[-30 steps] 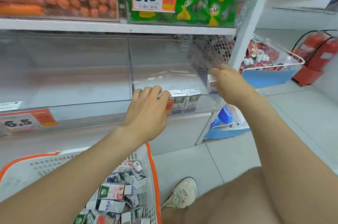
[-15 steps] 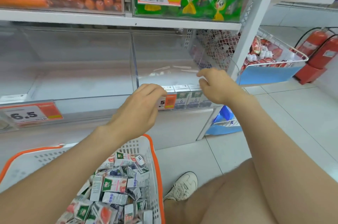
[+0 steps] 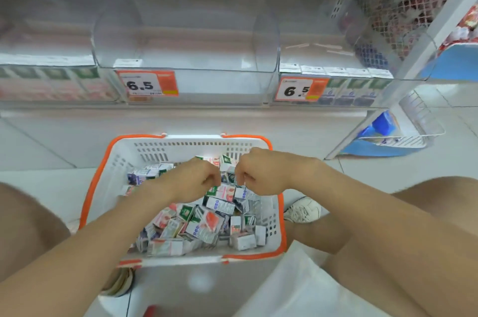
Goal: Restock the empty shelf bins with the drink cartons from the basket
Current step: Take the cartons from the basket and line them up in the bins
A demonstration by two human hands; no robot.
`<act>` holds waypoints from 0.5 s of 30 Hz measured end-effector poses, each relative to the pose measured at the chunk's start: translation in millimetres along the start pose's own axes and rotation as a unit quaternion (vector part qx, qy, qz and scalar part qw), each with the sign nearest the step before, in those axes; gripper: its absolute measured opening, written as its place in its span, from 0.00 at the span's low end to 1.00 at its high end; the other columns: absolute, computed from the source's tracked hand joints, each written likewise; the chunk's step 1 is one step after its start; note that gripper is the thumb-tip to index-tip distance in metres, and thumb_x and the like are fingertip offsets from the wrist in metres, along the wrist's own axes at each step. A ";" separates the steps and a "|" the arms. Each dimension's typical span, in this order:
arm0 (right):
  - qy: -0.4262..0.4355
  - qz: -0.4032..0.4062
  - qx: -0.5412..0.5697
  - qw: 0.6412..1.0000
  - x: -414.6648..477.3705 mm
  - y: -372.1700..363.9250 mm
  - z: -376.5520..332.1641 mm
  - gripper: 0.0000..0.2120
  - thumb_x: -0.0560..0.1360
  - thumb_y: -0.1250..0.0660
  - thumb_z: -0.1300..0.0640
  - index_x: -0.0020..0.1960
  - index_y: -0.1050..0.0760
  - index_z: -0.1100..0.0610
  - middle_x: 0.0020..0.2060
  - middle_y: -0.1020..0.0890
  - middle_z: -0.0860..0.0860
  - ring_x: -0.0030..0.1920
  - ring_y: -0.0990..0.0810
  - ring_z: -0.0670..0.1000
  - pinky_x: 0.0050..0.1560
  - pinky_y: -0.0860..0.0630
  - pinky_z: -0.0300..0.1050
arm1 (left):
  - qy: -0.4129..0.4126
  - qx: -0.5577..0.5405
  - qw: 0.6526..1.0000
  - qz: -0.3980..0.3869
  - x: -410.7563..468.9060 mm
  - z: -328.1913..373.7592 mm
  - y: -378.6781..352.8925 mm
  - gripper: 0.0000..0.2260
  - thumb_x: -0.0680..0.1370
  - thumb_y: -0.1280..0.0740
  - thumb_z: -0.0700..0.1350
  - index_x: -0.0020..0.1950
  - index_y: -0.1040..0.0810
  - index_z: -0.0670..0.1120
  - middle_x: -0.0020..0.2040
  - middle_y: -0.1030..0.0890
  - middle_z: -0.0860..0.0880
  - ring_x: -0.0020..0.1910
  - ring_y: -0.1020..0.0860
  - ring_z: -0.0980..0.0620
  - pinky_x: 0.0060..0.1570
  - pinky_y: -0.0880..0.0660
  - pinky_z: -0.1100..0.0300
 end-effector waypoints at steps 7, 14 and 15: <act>-0.012 -0.123 -0.061 0.990 40.1 -79.8 11.5 0.11 0.80 0.37 0.58 0.46 0.20 0.63 0.39 0.17 0.58 0.37 0.21 0.57 0.44 0.17 0.60 | 0.072 0.013 0.990 -0.118 1.0 -43.2 -85.0 0.17 0.82 0.36 0.36 0.68 0.21 0.51 0.69 0.22 0.48 0.65 0.22 0.47 0.63 0.23 0.51; 0.112 -0.209 -0.177 0.955 43.5 -146.6 -3.7 0.25 0.75 0.25 0.54 0.69 0.28 0.53 0.53 0.19 0.55 0.50 0.19 0.58 0.42 0.22 0.51 | 0.040 0.110 0.988 -0.102 5.1 -44.0 -131.7 0.30 0.77 0.27 0.40 0.77 0.30 0.56 0.68 0.33 0.47 0.69 0.33 0.43 0.70 0.30 0.42; 0.131 -0.206 -0.184 0.952 44.7 -151.4 -5.8 0.29 0.75 0.25 0.56 0.73 0.31 0.52 0.55 0.19 0.55 0.51 0.19 0.59 0.44 0.20 0.54 | 0.038 0.126 0.986 -0.102 6.3 -44.4 -134.0 0.30 0.76 0.25 0.42 0.76 0.30 0.56 0.68 0.33 0.47 0.70 0.33 0.43 0.72 0.32 0.41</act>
Point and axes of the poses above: each hand's wrist, its own x-axis towards the middle knuckle, its own y-axis out of the back of the hand, z = x × y, the point moved 2 cm from there along x, towards the middle knuckle
